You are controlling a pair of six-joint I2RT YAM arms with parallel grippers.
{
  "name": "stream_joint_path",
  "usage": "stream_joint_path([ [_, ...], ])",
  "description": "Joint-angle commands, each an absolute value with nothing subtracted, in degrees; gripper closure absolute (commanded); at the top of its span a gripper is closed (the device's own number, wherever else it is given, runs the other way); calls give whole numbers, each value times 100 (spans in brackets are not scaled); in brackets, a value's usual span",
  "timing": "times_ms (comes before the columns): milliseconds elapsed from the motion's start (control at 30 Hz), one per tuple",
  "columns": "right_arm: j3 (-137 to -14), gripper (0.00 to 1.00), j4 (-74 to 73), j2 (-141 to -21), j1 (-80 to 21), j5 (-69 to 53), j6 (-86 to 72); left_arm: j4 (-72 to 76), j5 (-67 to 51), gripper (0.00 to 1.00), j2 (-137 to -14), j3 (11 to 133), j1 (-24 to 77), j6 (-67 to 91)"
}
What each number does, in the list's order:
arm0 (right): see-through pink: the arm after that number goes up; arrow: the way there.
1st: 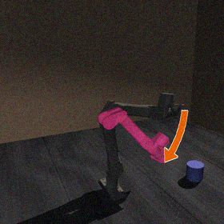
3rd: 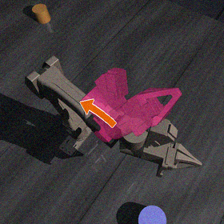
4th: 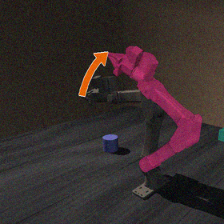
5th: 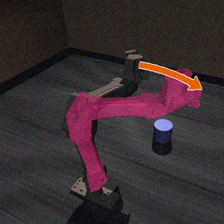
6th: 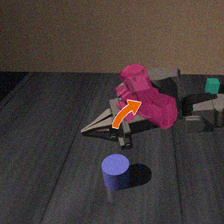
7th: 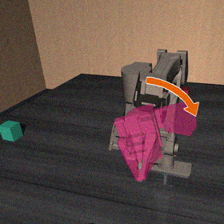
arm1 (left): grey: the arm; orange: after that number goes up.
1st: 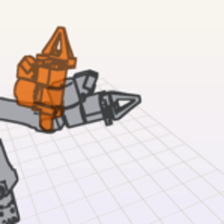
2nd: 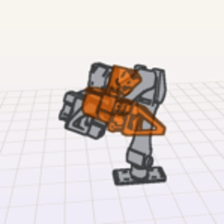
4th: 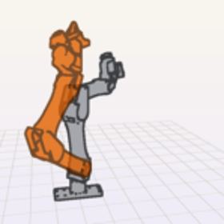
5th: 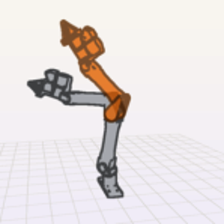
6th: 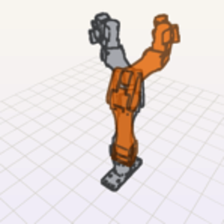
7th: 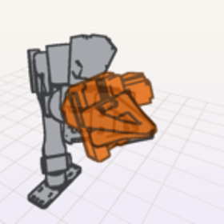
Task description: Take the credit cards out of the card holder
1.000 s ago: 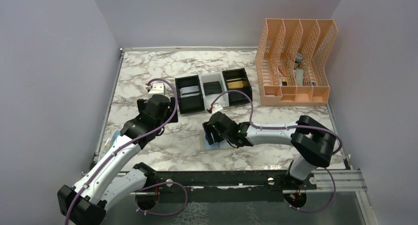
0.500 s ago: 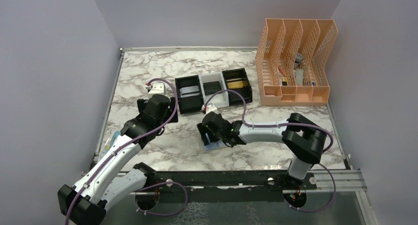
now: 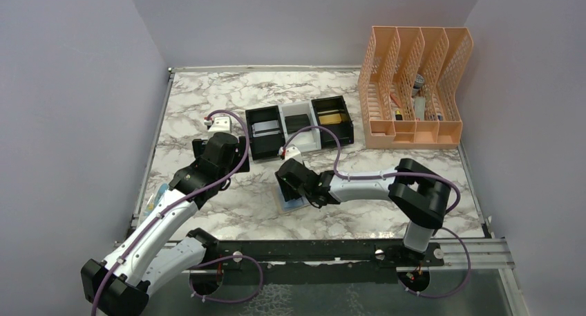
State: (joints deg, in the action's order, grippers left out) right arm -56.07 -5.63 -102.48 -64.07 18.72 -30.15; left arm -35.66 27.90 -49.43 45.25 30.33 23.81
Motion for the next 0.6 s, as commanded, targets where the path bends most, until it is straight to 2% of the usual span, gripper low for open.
stream_joint_path([
  [0,-5425,53,-848,-10444,-6461,1766,-3038,-3631,2823,1,-4965,4505,2991,2338],
  [167,-5387,61,-594,-10364,-6348,1375,-3094,-3638,2806,1,-4966,4500,2988,2338],
  [300,-5002,63,20,-10153,-5914,146,-3253,-3637,2800,1,-4969,4501,2988,2337],
  [333,-4986,59,34,-10122,-5900,69,-3196,-3631,2801,1,-4965,4505,2993,2338],
  [467,-5154,36,-237,-10148,-5905,-25,-2872,-3633,2780,1,-4959,4505,2989,2329],
  [567,-5155,27,-322,-10099,-5910,-62,-2539,-3636,2779,1,-4956,4501,2988,2329],
])
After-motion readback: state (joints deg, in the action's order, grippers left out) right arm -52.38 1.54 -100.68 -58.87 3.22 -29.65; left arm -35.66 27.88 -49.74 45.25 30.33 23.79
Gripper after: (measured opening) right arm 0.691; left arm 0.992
